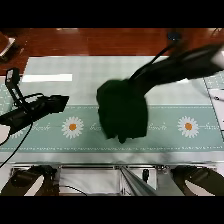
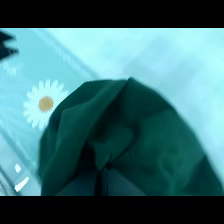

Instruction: Fold the shirts.

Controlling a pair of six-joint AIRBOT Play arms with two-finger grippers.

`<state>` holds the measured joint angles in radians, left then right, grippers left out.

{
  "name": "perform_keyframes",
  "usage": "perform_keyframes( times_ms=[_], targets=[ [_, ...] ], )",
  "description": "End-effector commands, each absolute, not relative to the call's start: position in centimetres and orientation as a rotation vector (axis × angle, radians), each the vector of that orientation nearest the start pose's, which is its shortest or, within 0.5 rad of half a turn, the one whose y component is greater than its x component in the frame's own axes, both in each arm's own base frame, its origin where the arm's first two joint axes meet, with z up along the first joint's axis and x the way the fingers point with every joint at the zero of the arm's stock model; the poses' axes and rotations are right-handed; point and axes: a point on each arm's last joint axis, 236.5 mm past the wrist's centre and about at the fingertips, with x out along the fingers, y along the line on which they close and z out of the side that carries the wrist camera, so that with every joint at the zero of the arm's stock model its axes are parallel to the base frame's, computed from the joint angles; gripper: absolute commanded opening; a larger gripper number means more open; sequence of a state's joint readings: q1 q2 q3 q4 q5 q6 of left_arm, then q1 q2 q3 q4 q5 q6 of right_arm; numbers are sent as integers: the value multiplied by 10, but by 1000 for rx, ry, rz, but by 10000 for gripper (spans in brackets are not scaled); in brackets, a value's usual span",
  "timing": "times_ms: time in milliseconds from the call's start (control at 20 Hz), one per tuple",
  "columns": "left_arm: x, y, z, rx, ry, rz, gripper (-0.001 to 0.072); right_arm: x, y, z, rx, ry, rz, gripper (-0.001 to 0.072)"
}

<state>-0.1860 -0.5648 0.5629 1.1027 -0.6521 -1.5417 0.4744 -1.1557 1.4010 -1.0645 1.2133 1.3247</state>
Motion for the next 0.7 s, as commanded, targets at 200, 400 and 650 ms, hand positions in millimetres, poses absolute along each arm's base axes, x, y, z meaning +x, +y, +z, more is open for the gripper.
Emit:
perform_keyframes(
  times_ms=[200,400,650],
  targets=[
    [293,-120,76,-304,748,-338,508,270,362,21,8,1309,994,412],
    [279,-125,65,-305,822,-358,508,333,269,62,116,1231,809,412],
    [249,-163,51,-460,1035,-471,508,360,58,102,291,1064,300,411]
  ],
)
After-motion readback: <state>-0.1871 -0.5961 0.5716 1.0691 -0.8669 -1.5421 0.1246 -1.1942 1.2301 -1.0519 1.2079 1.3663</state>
